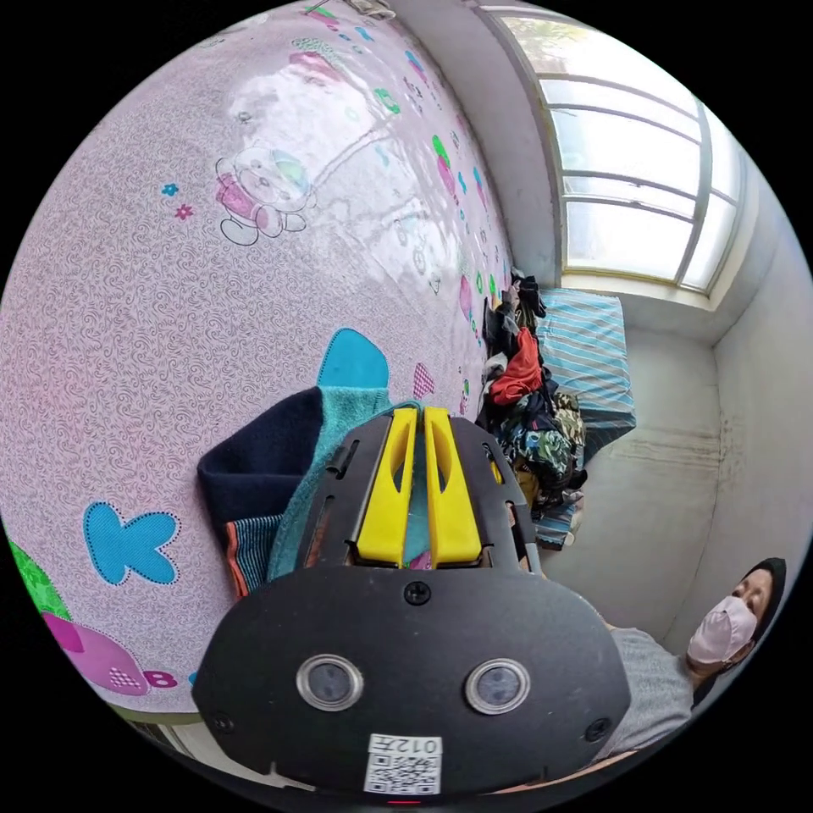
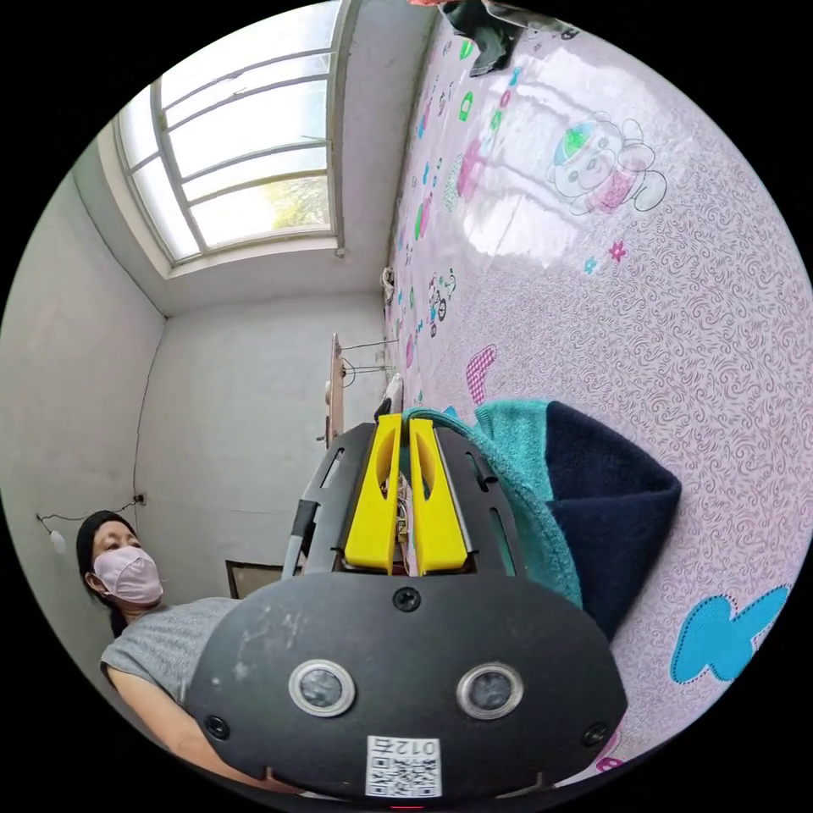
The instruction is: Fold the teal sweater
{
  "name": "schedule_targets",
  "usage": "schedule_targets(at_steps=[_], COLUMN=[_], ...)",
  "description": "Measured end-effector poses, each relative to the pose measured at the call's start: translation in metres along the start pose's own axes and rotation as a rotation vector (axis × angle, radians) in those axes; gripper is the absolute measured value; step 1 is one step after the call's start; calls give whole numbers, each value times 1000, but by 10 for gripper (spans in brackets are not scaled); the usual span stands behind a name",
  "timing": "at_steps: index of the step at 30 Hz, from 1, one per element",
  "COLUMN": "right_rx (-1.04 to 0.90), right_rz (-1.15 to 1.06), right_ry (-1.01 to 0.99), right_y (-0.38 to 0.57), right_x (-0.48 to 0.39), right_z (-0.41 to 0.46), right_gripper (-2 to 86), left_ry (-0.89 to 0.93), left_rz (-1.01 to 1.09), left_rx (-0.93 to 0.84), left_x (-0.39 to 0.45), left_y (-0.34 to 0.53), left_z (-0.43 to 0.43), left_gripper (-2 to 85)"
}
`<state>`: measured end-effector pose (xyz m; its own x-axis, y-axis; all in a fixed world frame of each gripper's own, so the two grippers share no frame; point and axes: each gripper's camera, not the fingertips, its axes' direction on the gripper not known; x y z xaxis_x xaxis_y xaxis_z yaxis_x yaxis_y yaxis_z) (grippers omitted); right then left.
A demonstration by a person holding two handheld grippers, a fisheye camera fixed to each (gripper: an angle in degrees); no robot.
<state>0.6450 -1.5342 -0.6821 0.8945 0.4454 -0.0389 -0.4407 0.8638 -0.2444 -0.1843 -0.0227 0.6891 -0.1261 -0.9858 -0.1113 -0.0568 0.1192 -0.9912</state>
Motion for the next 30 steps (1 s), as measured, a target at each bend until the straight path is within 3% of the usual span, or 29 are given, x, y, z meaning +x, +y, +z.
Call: schedule_targets(at_steps=[9, 14, 19, 25, 30], right_rx=[-4, 23, 46, -105, -197], right_rz=[127, 82, -5, -135, -163], right_ry=[161, 248, 351, 562, 674], right_y=[-58, -63, -30, 75, 144], right_x=[58, 51, 35, 43, 78], right_z=[66, 82, 56, 35, 44], right_gripper=[-1, 40, 56, 56, 58], left_ry=[-146, -137, -189, -408, -493], left_rz=[-112, -66, 49, 261, 252], left_rx=[-61, -22, 80, -108, -118], left_x=[-9, 6, 31, 45, 26], left_y=[-61, -57, -18, 86, 154], left_z=[60, 59, 15, 16, 27], left_gripper=[9, 26, 47, 56, 55])
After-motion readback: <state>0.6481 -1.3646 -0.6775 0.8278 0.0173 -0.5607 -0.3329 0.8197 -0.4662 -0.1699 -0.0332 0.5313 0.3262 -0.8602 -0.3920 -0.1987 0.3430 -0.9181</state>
